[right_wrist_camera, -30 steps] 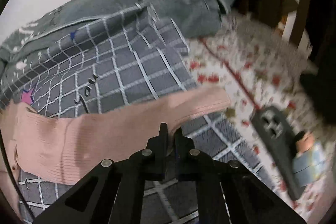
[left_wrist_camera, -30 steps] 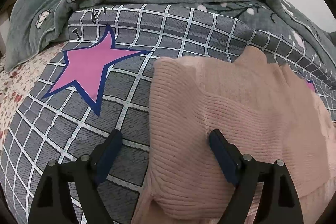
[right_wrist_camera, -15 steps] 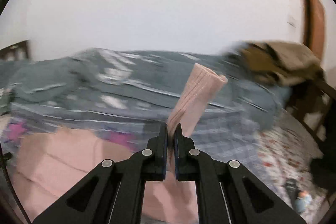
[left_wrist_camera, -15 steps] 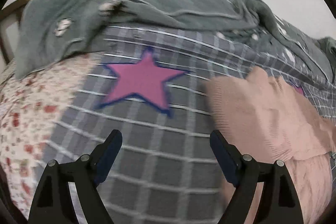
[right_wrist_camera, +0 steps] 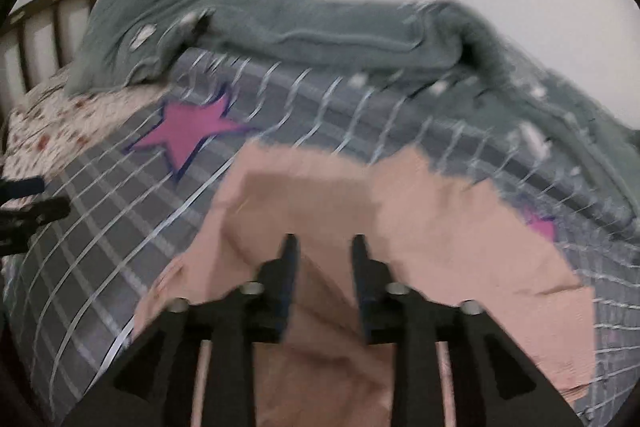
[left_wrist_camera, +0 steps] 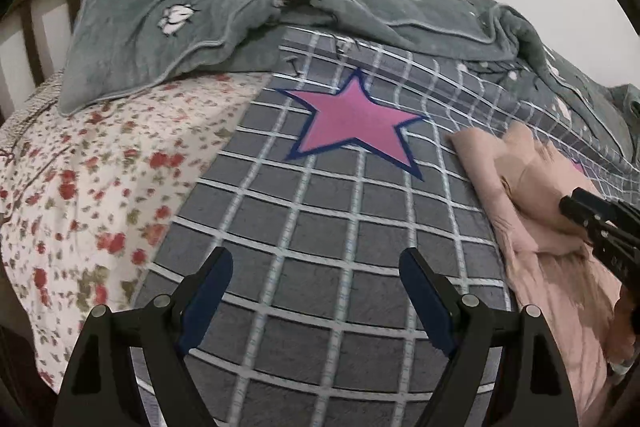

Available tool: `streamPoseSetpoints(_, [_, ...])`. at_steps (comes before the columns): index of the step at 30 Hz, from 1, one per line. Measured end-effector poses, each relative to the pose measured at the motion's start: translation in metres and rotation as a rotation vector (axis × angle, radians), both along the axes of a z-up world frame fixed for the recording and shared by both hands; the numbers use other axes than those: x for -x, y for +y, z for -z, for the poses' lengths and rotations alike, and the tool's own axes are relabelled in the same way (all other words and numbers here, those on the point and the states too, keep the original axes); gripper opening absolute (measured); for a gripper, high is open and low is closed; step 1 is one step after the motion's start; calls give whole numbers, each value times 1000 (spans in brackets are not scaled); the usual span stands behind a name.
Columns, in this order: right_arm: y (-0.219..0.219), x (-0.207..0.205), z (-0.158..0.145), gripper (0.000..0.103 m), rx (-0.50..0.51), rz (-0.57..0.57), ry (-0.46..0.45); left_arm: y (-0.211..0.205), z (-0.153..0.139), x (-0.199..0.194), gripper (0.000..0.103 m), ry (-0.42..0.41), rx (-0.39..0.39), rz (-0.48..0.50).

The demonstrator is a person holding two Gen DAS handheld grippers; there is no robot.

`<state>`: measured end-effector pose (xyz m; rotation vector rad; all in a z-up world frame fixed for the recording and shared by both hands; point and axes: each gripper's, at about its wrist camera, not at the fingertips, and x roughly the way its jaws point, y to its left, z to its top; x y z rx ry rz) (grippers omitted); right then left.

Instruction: Fold small clothes

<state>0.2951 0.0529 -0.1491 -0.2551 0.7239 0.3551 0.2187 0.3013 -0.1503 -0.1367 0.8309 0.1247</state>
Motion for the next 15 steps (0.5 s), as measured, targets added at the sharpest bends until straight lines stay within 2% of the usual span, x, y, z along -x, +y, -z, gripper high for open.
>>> streamPoseSetpoints(2, [-12,11,-4,42,-29,-15,9,-11,0,-2,84,-5,3,25])
streamPoseSetpoints(4, [-28,25,-16,50,-34,-6,-23,-26,-2,-7,84,-5,23,63])
streamPoseSetpoints(8, [-82,47,-35,52,-71,45,-49,-62,-12,-18,83,-29,84,166])
streamPoseSetpoints(11, [-131,62,-36,52,-90,111,-48,-91,-18,-31,83,-37,146,243])
streamPoseSetpoints(13, [-159,75,-32,52,-75,161,-54,-109,-18,-38,74,-28,165,271])
streamPoseSetpoints(15, [-183,86,-23,52,-59,203,-46,-123,-14,-45,59,-11,181,287])
